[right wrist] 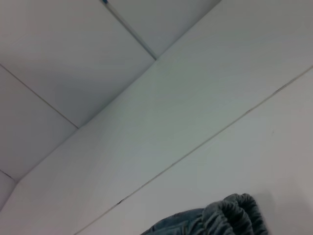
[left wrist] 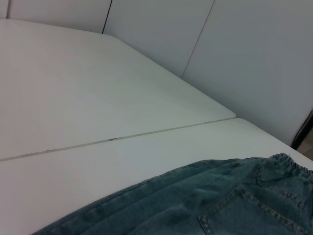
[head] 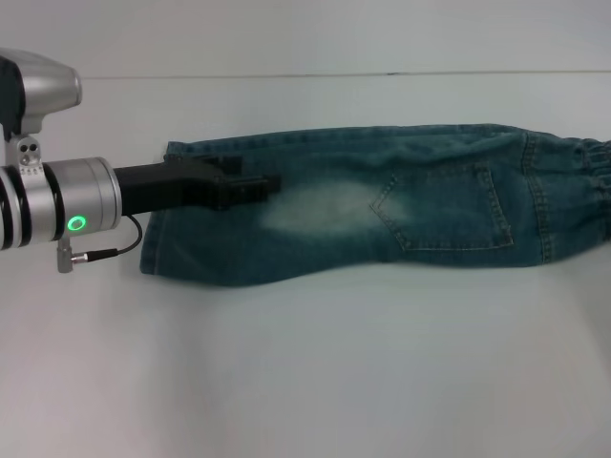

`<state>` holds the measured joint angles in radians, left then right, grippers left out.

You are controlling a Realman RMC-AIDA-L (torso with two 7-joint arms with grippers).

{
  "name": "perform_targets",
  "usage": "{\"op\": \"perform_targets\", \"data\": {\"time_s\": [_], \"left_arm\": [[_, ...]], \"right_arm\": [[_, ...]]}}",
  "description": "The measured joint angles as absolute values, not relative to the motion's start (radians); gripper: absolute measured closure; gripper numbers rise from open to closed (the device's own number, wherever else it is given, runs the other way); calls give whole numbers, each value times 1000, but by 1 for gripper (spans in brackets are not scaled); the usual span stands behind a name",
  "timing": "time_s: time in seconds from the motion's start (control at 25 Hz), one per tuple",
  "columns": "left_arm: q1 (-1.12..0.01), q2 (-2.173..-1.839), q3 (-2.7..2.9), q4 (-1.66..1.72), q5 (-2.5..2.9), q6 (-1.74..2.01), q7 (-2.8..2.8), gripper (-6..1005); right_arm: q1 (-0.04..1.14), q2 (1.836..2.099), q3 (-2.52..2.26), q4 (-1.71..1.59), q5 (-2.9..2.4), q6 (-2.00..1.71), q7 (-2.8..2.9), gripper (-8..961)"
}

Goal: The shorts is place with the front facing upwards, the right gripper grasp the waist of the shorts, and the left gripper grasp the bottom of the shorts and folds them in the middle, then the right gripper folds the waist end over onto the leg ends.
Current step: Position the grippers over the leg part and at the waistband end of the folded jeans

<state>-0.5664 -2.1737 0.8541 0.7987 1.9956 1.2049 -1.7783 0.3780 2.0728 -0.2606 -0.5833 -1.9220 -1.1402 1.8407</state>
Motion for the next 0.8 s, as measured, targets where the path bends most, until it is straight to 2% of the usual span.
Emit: {"op": "perform_targets", "data": {"time_s": [0.36,0.68,0.8], "left_arm": [[-567,-2174,865,799,1996,1206,-1780,269],[-568,-2175,888,799,1979,1212,-1782,278],[-567,-2175,896,799,1963,1216,-1778,282]], "right_arm": [[408,2062,-312,-536,-1922,-1077,1848,135],[436,2067,-359,-527,-1924,-1044,1858,134],[440,2055,-410,-526,-1935,-1019,1906,156]]}}
